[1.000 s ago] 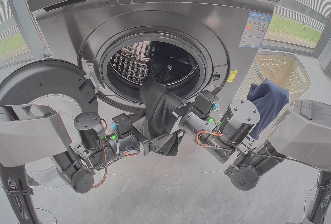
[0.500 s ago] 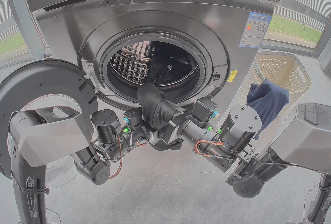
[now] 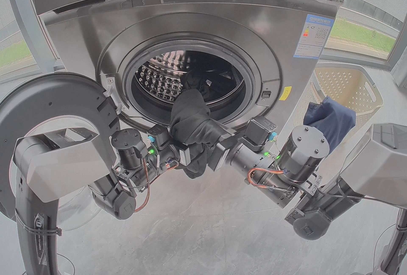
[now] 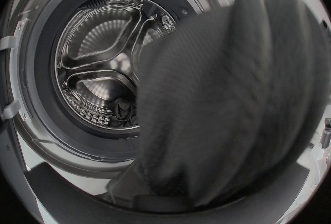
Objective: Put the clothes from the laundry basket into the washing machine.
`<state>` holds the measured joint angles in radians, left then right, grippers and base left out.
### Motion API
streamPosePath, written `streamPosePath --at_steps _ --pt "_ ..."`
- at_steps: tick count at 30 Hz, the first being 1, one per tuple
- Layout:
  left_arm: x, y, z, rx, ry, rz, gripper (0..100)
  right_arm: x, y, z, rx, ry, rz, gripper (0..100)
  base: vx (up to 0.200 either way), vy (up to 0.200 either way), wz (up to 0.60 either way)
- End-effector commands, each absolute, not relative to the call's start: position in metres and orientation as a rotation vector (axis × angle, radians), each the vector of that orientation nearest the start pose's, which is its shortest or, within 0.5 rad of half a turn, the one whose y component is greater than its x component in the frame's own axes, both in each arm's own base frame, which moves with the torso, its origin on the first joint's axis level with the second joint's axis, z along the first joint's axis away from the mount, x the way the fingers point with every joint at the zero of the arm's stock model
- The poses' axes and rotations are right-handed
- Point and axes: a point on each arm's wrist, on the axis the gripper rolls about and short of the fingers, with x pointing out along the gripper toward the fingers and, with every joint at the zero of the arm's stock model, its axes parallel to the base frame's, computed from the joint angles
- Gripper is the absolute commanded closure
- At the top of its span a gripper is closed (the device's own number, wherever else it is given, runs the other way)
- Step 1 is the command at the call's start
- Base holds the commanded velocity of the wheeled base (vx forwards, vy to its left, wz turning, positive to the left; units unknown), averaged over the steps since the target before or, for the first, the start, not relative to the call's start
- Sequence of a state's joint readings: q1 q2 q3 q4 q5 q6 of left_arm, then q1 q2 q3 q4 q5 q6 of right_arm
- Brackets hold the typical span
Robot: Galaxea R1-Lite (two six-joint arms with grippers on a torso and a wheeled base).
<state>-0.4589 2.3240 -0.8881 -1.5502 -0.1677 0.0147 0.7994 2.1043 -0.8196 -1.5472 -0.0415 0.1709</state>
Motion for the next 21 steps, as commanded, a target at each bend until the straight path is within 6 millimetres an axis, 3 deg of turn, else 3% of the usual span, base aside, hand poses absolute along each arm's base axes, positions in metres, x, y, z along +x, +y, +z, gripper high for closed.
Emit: streamPosePath --at_steps 1,5,11,18,19,21 --pt "0.361 -0.168 0.088 -0.023 -0.158 -0.594 100 0.275 0.246 0.14 0.27 -0.185 0.689 100 0.0 0.0 0.0" --pt "0.348 -0.162 0.106 -0.041 -0.177 -0.595 100 0.287 0.238 0.128 0.251 -0.148 0.647 100 0.0 0.0 0.0" --pt "0.325 -0.157 0.127 -0.047 -0.196 -0.61 100 0.292 0.241 0.108 0.232 -0.104 0.64 100 0.0 0.0 0.0" --pt "0.307 -0.156 0.133 -0.046 -0.186 -0.63 100 0.288 0.248 0.112 0.243 -0.118 0.668 100 0.0 0.0 0.0" --pt "0.307 -0.156 0.133 -0.046 -0.186 -0.63 100 0.288 0.248 0.112 0.243 -0.118 0.668 0 0.0 0.0 0.0" --pt "0.306 -0.157 0.132 -0.046 -0.184 -0.627 100 0.283 0.245 0.121 0.255 -0.133 0.679 0 0.0 0.0 0.0"
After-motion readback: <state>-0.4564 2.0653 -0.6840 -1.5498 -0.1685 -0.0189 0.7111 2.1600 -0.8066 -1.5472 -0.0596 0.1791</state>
